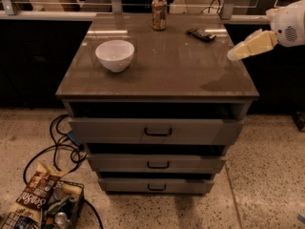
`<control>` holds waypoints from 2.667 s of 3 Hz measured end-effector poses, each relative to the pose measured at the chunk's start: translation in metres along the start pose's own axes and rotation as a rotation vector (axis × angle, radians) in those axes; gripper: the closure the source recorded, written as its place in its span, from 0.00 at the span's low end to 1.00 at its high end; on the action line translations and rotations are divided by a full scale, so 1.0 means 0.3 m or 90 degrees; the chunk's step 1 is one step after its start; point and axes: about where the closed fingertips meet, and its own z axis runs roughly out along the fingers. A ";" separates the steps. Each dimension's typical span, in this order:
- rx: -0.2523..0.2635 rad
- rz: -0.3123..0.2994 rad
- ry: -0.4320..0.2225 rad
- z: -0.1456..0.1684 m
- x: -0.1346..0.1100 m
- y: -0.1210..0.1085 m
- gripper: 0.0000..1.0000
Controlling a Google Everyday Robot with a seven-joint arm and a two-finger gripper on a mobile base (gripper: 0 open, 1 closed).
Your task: Place rxbar chocolate into white bowl
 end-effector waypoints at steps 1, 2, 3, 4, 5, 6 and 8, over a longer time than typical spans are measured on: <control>0.016 0.054 -0.074 0.096 0.012 -0.071 0.00; 0.014 0.052 -0.071 0.094 0.011 -0.067 0.00; 0.037 0.087 -0.105 0.175 0.010 -0.135 0.00; 0.054 0.141 -0.171 0.329 -0.004 -0.243 0.00; 0.062 0.179 -0.215 0.445 -0.019 -0.349 0.00; 0.047 0.204 -0.214 0.545 -0.013 -0.399 0.00; 0.021 0.208 -0.127 0.715 0.050 -0.416 0.00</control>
Offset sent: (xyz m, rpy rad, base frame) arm 0.0249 -0.0038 -0.0082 0.1014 -0.0440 -0.0298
